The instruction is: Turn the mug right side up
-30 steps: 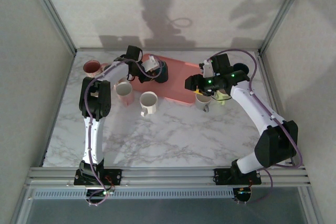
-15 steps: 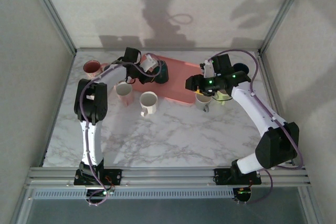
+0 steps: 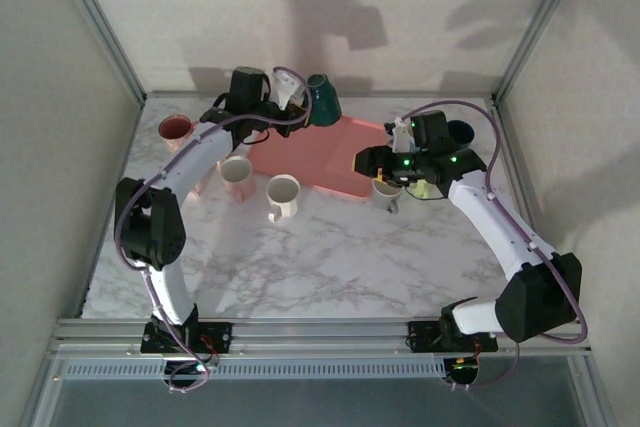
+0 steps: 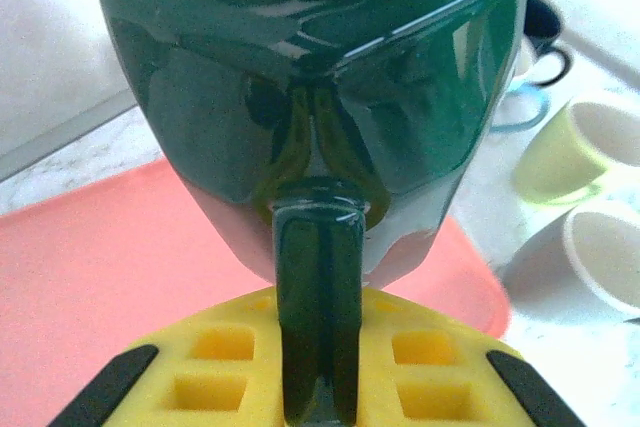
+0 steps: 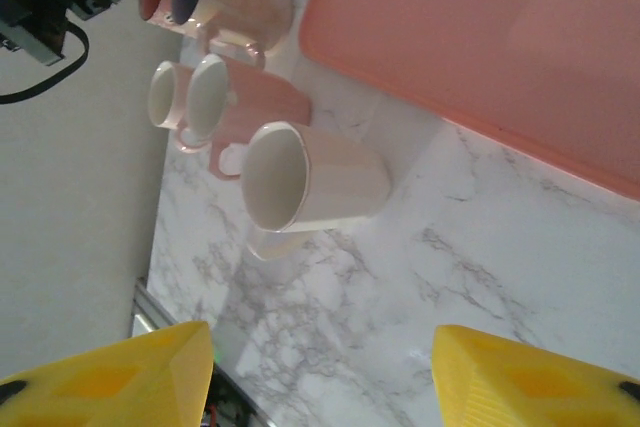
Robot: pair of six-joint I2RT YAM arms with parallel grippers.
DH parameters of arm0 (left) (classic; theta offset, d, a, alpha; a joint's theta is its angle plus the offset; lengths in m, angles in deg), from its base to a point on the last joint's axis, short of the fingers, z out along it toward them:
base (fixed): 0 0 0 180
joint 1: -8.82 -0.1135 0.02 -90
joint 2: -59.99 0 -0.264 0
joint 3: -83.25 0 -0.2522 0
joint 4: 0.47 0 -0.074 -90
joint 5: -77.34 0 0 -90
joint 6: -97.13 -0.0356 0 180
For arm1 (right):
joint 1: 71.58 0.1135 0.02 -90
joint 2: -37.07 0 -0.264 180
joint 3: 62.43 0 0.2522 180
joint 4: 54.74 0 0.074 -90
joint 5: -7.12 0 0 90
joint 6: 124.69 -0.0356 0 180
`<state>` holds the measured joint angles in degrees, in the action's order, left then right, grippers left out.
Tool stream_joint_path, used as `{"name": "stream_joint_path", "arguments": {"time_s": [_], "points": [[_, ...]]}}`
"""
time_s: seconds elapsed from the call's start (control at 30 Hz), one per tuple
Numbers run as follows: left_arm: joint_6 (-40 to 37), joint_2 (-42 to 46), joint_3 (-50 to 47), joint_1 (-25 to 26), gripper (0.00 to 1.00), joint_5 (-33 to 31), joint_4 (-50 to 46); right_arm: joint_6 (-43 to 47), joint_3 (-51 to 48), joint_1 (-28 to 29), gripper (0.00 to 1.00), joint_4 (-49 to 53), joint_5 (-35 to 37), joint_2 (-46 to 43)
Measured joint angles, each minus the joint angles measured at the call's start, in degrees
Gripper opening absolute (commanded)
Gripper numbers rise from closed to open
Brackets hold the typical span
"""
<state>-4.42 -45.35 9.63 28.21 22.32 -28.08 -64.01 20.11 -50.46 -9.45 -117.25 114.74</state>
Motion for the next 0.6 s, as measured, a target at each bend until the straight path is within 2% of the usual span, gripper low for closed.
{"name": "stream_joint_path", "arguments": {"time_s": [0.33,0.6], "points": [[14.21,6.43,-1.90,2.80,0.00,-0.44,5.01,-6.10,-4.02,-0.61,0.59,-9.90,-4.76,-4.09],[30.01,13.03,-8.09,5.03,0.00,-1.38,15.93,-18.25,-10.23,-0.90,0.58,-27.34,-9.42,-6.12]]}}
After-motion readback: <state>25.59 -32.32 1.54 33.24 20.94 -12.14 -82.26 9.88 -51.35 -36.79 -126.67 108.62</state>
